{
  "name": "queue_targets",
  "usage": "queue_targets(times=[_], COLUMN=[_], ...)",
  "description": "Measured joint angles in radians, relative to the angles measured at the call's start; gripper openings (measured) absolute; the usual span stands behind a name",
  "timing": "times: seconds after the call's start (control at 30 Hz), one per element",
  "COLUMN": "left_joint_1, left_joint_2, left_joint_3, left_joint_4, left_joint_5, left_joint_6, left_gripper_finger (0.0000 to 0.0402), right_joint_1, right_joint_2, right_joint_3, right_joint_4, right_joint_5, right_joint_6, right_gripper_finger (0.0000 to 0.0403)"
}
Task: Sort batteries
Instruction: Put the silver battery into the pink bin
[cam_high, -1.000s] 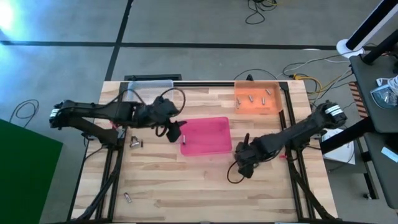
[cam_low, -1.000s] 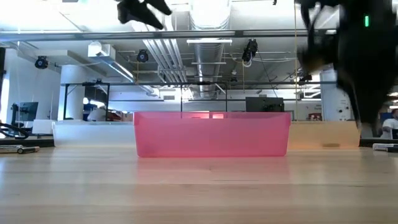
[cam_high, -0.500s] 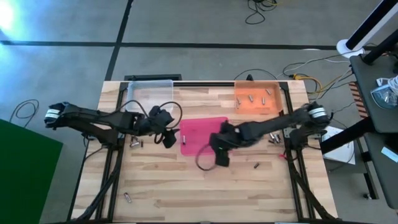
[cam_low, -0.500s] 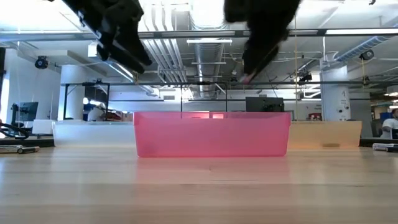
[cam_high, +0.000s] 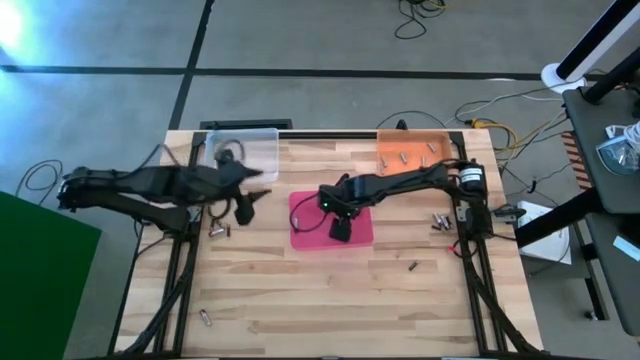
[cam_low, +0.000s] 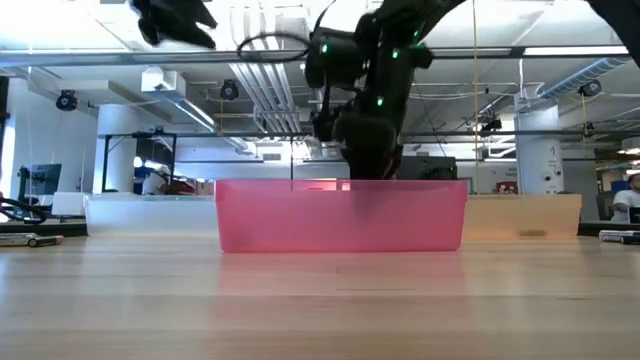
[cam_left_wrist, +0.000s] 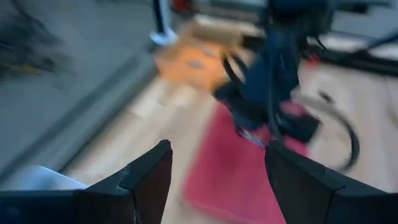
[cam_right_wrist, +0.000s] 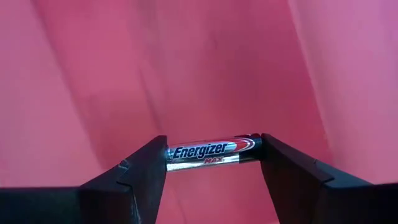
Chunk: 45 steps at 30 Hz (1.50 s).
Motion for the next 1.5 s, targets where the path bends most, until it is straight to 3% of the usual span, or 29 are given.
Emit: queue_targets(times=[0.13, 0.27, 0.47, 0.6, 0.73, 0.83, 0.97, 1.2, 1.5], left_joint_1=[0.002, 0.005, 0.037, 0.087, 0.129, 0.131, 0.131, 0.132, 0.134], left_joint_2=[-0.051, -0.083, -0.08, -0.045, 0.022, 0.066, 0.101, 0.112, 0.145], left_joint_3=[0.024, 0.064, 0.119, 0.115, 0.113, 0.118, 0.134, 0.136, 0.204], left_joint_4=[0.001, 0.006, 0.041, 0.156, 0.26, 0.282, 0.255, 0.267, 0.249], left_joint_5=[-0.181, -0.201, -0.136, 0.01, 0.13, 0.134, 0.138, 0.139, 0.139], left_joint_6=[0.042, 0.107, 0.141, 0.178, 0.22, 0.252, 0.267, 0.304, 0.29], left_gripper_finger=[0.0232, 0.0232, 0.0232, 0.0232, 0.0232, 0.0232, 0.0232, 0.0232, 0.0232], right_joint_1=[-0.004, -0.003, -0.011, -0.025, -0.078, -0.116, -0.151, -0.204, -0.33], right_joint_2=[0.027, 0.007, -0.182, -0.314, -0.444, -0.507, -0.537, -0.488, -0.446], right_joint_3=[0.004, 0.007, 0.006, -0.041, -0.213, -0.376, -0.533, -0.651, -0.733], right_joint_4=[-0.007, -0.019, -0.259, -0.487, -0.571, -0.572, -0.575, -0.485, -0.409], right_joint_5=[-0.001, -0.057, -0.065, -0.02, -0.072, -0.123, -0.079, -0.046, 0.01], right_joint_6=[0.067, 0.182, 0.473, 0.572, 0.631, 0.679, 0.695, 0.622, 0.497], right_gripper_finger=[0.0228, 0.0267, 0.0336, 0.0345, 0.0328, 0.0305, 0.0269, 0.0215, 0.0205])
